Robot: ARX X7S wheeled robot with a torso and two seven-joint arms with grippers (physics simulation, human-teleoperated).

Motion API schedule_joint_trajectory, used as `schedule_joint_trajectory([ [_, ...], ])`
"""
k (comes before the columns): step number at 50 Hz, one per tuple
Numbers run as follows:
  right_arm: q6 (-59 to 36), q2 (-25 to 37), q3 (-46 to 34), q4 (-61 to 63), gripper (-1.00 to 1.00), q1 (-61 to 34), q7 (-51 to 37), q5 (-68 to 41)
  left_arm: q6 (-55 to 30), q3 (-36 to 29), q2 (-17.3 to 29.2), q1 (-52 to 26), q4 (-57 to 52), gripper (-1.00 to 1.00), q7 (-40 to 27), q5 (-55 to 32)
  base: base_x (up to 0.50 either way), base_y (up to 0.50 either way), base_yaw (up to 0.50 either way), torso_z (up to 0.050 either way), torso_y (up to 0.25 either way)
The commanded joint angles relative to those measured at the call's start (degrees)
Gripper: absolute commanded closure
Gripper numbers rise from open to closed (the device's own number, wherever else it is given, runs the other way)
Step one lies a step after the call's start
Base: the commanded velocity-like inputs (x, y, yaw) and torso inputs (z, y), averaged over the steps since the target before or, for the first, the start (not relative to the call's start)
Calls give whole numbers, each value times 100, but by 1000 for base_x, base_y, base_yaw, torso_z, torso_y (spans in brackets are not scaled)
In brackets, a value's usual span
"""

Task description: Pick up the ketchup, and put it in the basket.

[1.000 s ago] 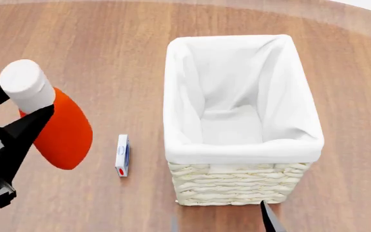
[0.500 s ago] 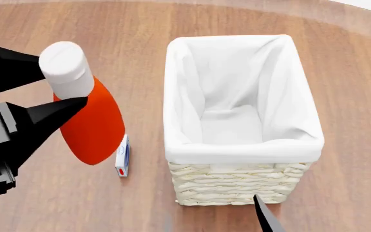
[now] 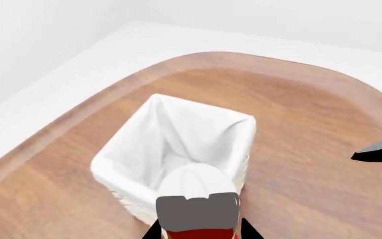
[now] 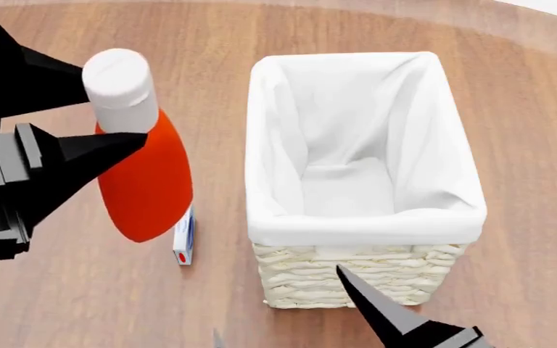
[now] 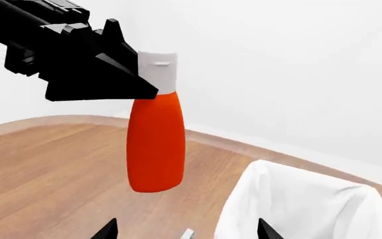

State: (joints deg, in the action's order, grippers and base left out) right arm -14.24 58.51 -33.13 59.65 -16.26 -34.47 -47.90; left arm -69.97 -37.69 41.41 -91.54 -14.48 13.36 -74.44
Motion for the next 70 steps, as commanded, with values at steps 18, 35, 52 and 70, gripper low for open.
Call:
schedule_joint_trajectory([
  [18, -909, -630, -144, -729, -100, -1920, 570, -1400, 96, 172, -287, -231, 491, 100, -139, 44, 0, 0, 0, 0, 1],
  [35, -1204, -1059, -384, -1094, -100, -2355, 729, -1350, 80, 154, -315, -208, 392, 100, -236, -63, 0, 0, 0, 0, 1],
  [52, -1413, -1599, -529, -1647, -100, -2884, 951, -1474, 167, 97, -367, -168, 443, 100, -226, -14, 0, 0, 0, 0, 0],
  [70, -1252, -1961, -590, -2133, -100, -2881, 1187, -1500, 170, 132, -399, -189, 434, 100, -312, -147, 0, 0, 0, 1, 1],
])
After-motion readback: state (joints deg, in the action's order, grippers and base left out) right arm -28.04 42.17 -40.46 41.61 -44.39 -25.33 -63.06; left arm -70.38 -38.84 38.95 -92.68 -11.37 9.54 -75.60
